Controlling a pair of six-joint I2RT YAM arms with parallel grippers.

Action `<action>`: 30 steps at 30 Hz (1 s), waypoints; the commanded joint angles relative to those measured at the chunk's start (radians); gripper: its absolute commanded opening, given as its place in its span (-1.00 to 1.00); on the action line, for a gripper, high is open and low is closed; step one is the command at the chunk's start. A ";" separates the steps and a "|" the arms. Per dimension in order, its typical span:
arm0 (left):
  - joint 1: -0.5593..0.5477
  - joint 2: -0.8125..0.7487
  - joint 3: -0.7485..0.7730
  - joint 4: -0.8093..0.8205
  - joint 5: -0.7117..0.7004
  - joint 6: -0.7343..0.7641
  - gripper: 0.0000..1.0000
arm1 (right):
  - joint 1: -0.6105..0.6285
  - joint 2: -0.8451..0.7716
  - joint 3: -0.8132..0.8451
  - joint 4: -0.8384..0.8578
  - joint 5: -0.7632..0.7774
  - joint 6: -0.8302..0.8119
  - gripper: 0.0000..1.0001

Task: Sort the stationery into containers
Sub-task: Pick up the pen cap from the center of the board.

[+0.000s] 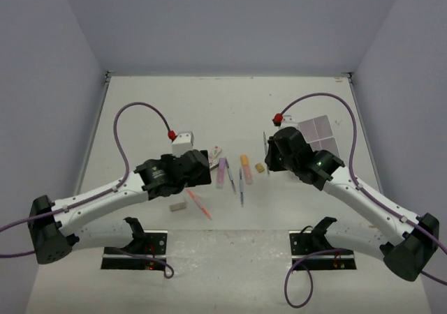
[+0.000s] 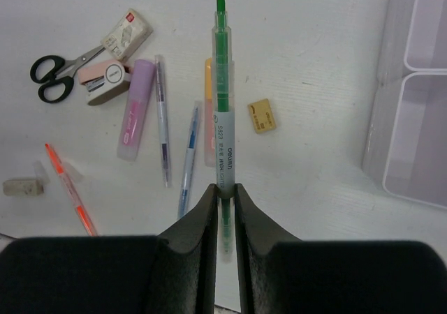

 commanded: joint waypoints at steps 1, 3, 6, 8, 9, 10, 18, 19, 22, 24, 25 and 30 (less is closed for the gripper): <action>-0.095 0.199 0.097 -0.267 -0.217 -0.417 0.71 | -0.001 -0.026 -0.048 0.016 -0.010 -0.027 -1.00; -0.099 0.224 0.087 -0.238 -0.197 -0.436 0.33 | -0.001 -0.037 -0.062 0.027 -0.018 -0.033 -1.00; -0.096 0.224 0.055 -0.202 -0.194 -0.457 0.17 | -0.002 -0.056 -0.075 0.033 -0.018 -0.044 -1.00; -0.085 0.218 0.035 -0.195 -0.202 -0.473 0.17 | -0.003 -0.069 -0.081 0.033 -0.011 -0.053 -1.00; -0.073 0.216 0.026 -0.194 -0.205 -0.479 0.16 | -0.003 -0.070 -0.085 0.035 -0.006 -0.056 -1.00; -0.058 0.216 0.012 -0.188 -0.205 -0.483 0.11 | -0.003 -0.068 -0.087 0.037 -0.004 -0.056 -1.00; 0.044 0.175 -0.161 -0.031 -0.090 -0.471 -0.22 | -0.003 -0.052 -0.106 0.051 0.001 -0.056 -1.00; 0.044 0.172 -0.170 -0.025 -0.088 -0.477 -0.22 | -0.003 -0.051 -0.107 0.051 0.002 -0.056 -1.00; 0.044 0.175 -0.185 -0.002 -0.084 -0.459 -0.22 | -0.003 -0.047 -0.108 0.053 -0.002 -0.057 -1.00; 0.044 0.178 -0.192 0.030 -0.076 -0.438 -0.24 | -0.003 -0.044 -0.110 0.056 -0.004 -0.058 -1.00; 0.044 0.180 -0.195 0.044 -0.072 -0.430 -0.26 | -0.003 -0.042 -0.110 0.056 -0.005 -0.058 -1.00; 0.044 0.212 -0.197 0.076 -0.053 -0.423 -0.32 | -0.003 -0.045 -0.112 0.056 0.000 -0.059 -1.00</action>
